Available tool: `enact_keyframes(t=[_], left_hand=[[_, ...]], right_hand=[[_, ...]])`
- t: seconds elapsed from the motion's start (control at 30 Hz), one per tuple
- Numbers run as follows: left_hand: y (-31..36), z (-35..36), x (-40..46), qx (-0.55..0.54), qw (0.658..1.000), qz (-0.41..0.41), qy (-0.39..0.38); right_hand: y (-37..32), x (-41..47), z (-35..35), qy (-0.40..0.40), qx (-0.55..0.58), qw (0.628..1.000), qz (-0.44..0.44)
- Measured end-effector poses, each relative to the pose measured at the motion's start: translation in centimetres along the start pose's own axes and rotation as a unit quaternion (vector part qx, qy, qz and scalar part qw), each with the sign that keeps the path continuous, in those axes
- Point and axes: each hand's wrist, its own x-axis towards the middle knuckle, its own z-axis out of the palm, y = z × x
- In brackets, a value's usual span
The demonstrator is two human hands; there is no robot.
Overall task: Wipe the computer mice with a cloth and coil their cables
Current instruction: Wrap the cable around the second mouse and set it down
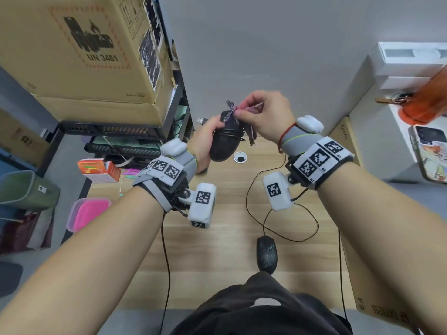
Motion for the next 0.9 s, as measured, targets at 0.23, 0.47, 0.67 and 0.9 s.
enact_keyframes(t=[0.23,0.47,0.67,0.9], left_hand=[[0.2,-0.2,0.2,0.01,1.0,-0.01,0.004],[-0.1,-0.1,0.3,-0.013,1.0,-0.021,-0.002],[0.0,-1.5,0.4,-0.092,0.994,-0.013,-0.064],[0.1,-1.2,0.9,-0.101,0.992,-0.016,-0.07]], right_hand=[[-0.4,0.4,0.3,0.008,-0.05,0.999,-0.018],[-0.1,0.0,0.9,-0.025,-0.084,0.992,-0.093],[1.5,0.7,-1.0,-0.025,-0.171,0.985,0.028],[-0.6,0.4,0.5,-0.007,-0.081,0.995,-0.06]])
